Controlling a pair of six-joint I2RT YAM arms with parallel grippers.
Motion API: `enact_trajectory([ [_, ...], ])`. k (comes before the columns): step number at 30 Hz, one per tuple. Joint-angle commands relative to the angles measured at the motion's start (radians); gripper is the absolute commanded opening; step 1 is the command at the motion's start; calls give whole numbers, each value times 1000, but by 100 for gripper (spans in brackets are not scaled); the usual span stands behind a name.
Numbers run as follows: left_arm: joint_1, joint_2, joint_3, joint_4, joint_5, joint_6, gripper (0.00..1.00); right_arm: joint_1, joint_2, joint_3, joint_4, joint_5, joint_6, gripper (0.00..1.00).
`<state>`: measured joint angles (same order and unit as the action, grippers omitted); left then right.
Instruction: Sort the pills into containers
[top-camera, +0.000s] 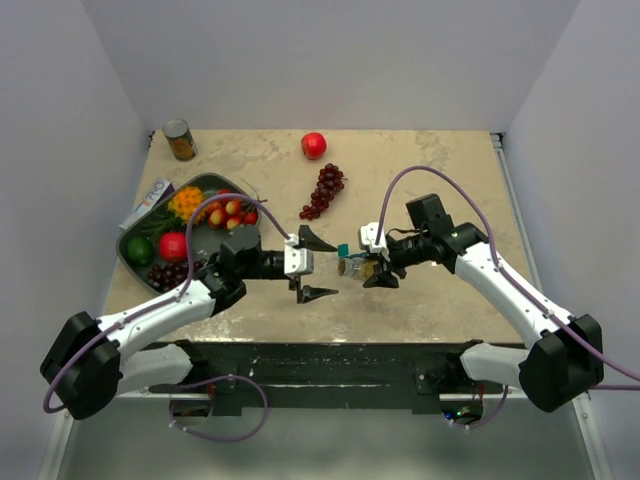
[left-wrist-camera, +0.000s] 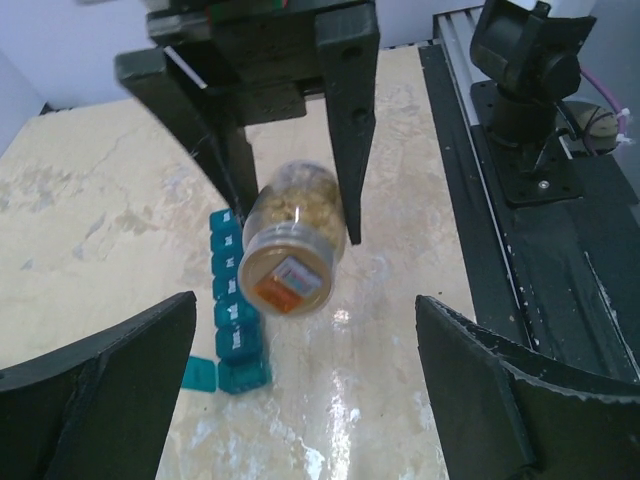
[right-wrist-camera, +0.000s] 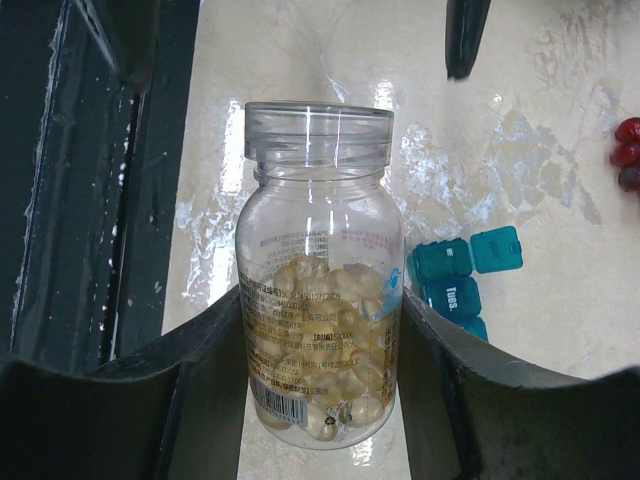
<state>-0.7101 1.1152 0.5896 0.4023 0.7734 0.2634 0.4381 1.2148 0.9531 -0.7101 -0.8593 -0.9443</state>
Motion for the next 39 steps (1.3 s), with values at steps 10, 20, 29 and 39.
enact_trajectory([
  [10,-54,101,102,72,-39,85,87,-1,-26,-1,-2,-46,-17,2],
  [20,-71,146,144,46,-19,83,78,-1,-24,0,-5,-46,-16,1],
  [29,-72,169,207,-91,-40,44,0,-2,-26,-5,9,-29,-4,1],
  [39,-49,57,128,-21,-267,-590,0,-6,-34,-20,57,8,47,1],
])
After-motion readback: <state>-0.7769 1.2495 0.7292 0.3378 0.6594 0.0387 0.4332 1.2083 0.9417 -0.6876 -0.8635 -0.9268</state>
